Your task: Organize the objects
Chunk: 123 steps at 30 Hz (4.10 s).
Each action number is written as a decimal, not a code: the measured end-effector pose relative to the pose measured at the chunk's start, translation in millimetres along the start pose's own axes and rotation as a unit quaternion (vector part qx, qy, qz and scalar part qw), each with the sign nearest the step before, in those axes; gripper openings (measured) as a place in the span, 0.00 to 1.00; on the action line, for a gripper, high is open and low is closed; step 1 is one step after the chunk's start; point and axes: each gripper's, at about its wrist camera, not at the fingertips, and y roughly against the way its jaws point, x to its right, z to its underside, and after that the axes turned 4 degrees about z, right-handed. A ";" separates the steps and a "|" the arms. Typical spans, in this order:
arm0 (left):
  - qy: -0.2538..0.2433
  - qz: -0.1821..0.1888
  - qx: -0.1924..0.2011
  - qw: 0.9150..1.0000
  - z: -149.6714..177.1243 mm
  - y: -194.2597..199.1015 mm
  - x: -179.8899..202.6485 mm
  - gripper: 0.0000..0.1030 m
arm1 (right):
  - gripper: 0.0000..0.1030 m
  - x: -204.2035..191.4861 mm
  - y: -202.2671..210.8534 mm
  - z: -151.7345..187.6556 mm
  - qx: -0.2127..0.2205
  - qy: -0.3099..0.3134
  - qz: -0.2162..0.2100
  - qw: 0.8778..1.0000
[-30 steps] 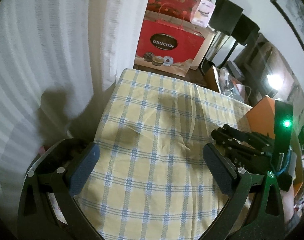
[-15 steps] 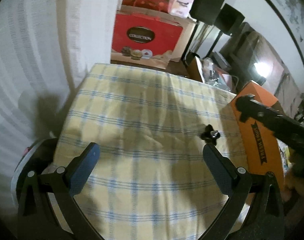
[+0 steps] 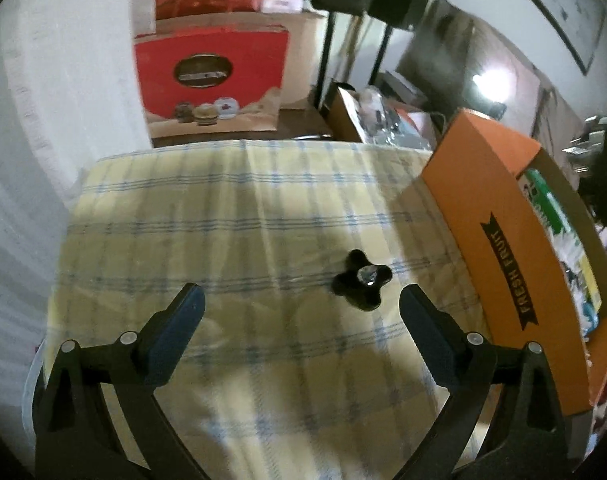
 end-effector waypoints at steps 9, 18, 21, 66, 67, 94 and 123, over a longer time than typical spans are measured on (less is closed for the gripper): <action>-0.041 -0.004 -0.009 0.999 -0.8 -33.4 26.3 0.92 | 0.35 18.8 26.3 7.5 0.008 0.001 0.001 1.000; -0.074 -0.024 -0.012 0.997 3.5 -49.0 42.9 0.63 | 0.35 40.9 30.2 13.9 0.007 -0.015 0.006 1.000; -0.082 -0.028 -0.003 0.996 4.3 -47.5 46.3 0.42 | 0.35 47.7 31.5 15.8 0.008 -0.021 0.007 1.000; -0.048 0.039 0.101 0.993 -55.5 53.2 159.4 0.33 | 0.35 144.7 61.4 30.1 0.043 -0.061 0.117 0.990; -0.048 0.040 0.099 0.993 -57.7 49.6 162.6 0.33 | 0.35 148.3 59.4 29.4 0.042 -0.061 0.118 0.990; -0.039 0.037 0.036 0.998 -65.4 -10.0 176.6 0.43 | 0.40 199.4 -0.5 27.5 -0.048 -0.103 0.086 0.990; -0.020 -0.006 0.092 0.996 -23.5 92.5 135.0 0.91 | 0.90 145.9 82.6 49.9 0.023 -0.079 0.127 0.988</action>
